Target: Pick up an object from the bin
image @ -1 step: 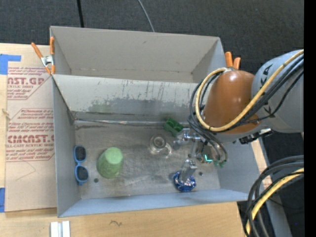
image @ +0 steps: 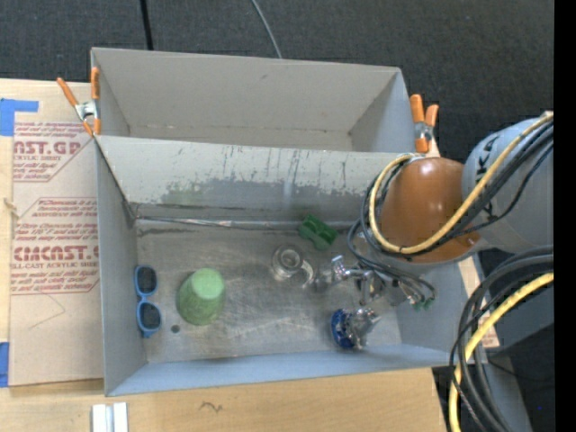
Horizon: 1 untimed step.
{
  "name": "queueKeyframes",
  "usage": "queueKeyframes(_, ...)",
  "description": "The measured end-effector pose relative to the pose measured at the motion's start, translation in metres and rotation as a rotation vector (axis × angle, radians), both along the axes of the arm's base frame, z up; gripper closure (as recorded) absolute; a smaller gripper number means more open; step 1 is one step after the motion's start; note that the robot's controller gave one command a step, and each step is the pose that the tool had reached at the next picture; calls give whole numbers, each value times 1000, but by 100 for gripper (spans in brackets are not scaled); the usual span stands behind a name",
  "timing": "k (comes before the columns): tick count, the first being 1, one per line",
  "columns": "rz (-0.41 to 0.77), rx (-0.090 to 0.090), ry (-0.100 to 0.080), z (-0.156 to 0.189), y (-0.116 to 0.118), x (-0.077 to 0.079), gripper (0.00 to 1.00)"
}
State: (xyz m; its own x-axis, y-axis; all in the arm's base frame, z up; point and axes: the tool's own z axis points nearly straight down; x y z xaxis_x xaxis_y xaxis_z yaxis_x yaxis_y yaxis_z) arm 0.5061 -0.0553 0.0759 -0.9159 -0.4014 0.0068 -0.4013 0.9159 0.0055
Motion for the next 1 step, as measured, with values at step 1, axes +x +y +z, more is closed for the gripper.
queueKeyframes(1,286,-2,-22,4,23,-16,0)
